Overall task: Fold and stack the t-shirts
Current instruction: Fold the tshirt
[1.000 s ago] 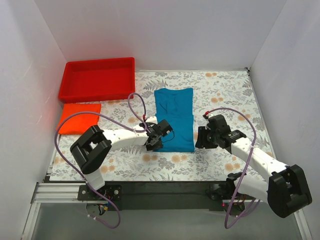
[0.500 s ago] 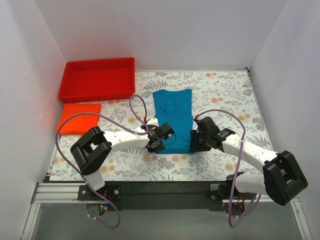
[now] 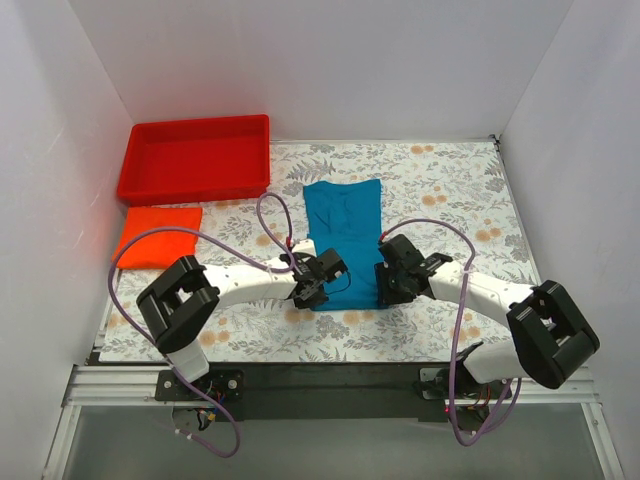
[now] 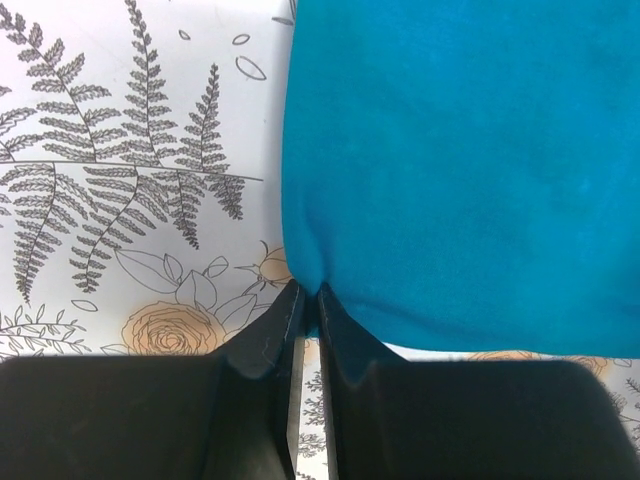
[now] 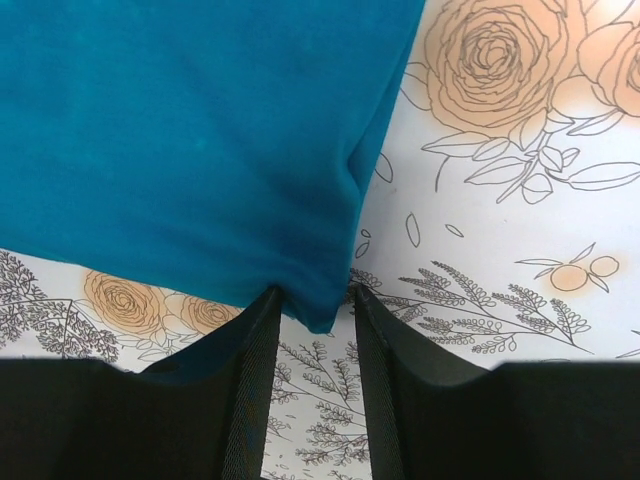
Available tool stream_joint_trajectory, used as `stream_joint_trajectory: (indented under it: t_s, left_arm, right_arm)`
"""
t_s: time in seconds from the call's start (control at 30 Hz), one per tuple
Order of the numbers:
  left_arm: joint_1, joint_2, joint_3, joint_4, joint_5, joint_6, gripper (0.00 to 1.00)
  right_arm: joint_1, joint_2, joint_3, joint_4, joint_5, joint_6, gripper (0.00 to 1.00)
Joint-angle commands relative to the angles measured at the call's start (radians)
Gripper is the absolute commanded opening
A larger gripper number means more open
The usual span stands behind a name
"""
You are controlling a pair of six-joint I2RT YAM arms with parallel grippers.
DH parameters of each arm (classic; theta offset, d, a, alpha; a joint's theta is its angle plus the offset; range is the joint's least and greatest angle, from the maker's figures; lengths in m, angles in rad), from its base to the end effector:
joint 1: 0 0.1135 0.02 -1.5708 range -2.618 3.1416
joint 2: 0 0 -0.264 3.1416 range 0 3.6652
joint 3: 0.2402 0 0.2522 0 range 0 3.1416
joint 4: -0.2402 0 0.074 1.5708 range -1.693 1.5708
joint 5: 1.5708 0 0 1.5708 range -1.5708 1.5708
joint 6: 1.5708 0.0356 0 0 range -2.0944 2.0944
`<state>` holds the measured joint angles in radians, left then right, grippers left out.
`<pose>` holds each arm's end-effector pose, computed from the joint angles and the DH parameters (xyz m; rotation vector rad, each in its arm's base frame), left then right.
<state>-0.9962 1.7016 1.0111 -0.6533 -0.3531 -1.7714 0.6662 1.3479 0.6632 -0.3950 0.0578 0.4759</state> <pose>0.1765 -0.2499 0.1608 -1.0895 2.5210 -0.2165 0.1907 0.1473 0.1659 -0.2355 2.6719 0.2981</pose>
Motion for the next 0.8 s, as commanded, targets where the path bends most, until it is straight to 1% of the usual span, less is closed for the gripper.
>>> stream_joint_trajectory:
  t_s: [0.0,0.1,0.2,0.27,0.33,0.37,0.47,0.5,0.57,0.6,0.63,0.7,0.73,0.77]
  left_arm:
    - [-0.015,-0.025,-0.04,-0.063,0.034,-0.008,0.05]
    - [-0.013,-0.036,-0.051,-0.065,0.037,-0.008,0.05]
    - [-0.015,-0.049,-0.063,-0.063,0.04,-0.013,0.05]
    - [-0.015,-0.057,-0.069,-0.066,0.045,-0.014,0.04]
    - [-0.016,-0.063,-0.074,-0.072,0.052,-0.01,0.04]
    - [-0.016,-0.077,-0.078,-0.075,0.063,-0.008,0.02]
    - [-0.041,-0.105,-0.092,-0.115,0.094,-0.002,0.01]
    - [-0.056,-0.129,-0.089,-0.133,0.115,0.0,0.01]
    - [-0.125,-0.166,-0.089,-0.213,0.118,-0.032,0.01]
    - [-0.155,-0.207,-0.094,-0.241,0.131,-0.049,0.0]
    - [-0.214,-0.227,-0.103,-0.299,0.141,-0.069,0.0]
    - [-0.283,-0.275,-0.111,-0.351,0.157,-0.155,0.0]
    - [-0.345,-0.321,-0.117,-0.392,0.172,-0.186,0.0]
    - [-0.369,-0.345,-0.118,-0.408,0.184,-0.239,0.0]
  right_arm:
    - [0.038,0.043,0.009,-0.076,0.037,0.024,0.41]
    - [0.049,0.066,0.01,-0.106,0.051,0.036,0.39]
    - [0.05,0.073,-0.005,-0.122,0.063,0.049,0.34]
    - [0.05,0.068,-0.014,-0.125,0.057,0.043,0.25]
    - [0.053,0.053,-0.013,-0.14,0.034,0.035,0.13]
    - [0.055,0.043,-0.008,-0.149,0.027,0.023,0.02]
    - [0.088,-0.003,-0.001,-0.223,-0.013,0.012,0.01]
    - [0.12,-0.036,-0.001,-0.246,-0.027,0.018,0.01]
    - [0.168,-0.079,-0.001,-0.333,-0.082,0.035,0.01]
    - [0.223,-0.105,-0.004,-0.367,-0.096,0.073,0.01]
    - [0.254,-0.156,-0.008,-0.395,-0.123,0.095,0.01]
    - [0.336,-0.208,-0.019,-0.476,-0.162,0.137,0.01]
    - [0.36,-0.257,-0.017,-0.501,-0.191,0.177,0.01]
    - [0.38,-0.283,-0.014,-0.525,-0.203,0.197,0.01]
